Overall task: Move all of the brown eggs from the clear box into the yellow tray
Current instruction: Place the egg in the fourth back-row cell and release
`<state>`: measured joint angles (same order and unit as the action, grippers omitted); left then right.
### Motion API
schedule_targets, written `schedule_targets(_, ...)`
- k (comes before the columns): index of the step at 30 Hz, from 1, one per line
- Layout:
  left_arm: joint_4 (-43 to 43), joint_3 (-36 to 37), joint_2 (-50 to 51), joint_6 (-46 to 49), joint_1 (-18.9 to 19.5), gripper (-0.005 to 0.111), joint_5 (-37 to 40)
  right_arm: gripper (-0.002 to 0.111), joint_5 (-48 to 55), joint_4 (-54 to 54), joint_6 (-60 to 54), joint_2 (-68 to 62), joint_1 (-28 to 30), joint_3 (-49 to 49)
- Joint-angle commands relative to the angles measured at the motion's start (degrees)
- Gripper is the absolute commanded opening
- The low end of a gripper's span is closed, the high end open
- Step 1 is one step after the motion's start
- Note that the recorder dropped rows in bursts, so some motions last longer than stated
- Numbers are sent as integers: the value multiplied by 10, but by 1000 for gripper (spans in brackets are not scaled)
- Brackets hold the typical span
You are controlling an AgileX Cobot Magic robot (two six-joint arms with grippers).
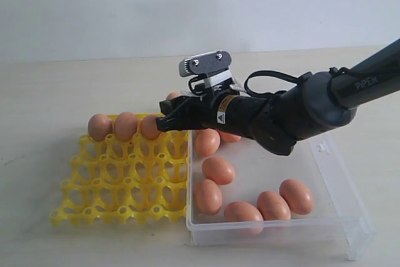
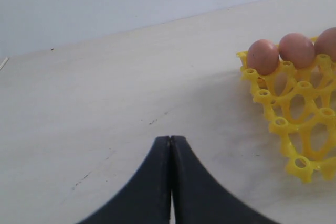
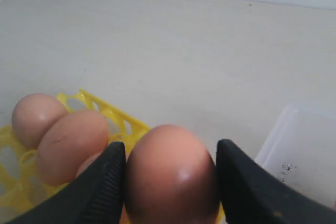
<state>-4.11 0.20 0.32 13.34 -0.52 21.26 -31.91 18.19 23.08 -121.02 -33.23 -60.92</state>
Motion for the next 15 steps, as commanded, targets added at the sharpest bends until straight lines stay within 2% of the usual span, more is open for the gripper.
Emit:
schedule_targets(1, -1, -2, -3, 1, -1, 0, -4, 0, -20, -31, -10, 0, 4, 2)
schedule_targets(8, -1, -2, -3, 1, -1, 0, -4, 0, -25, -32, 41, -14, 4, 2)
schedule_targets(10, -1, -2, -3, 1, -1, 0, -4, 4, -25, -30, 60, -17, 4, 2)
schedule_targets(15, -1, -2, -3, 1, -1, 0, -4, 34, -25, -28, 60, -18, 4, 2)
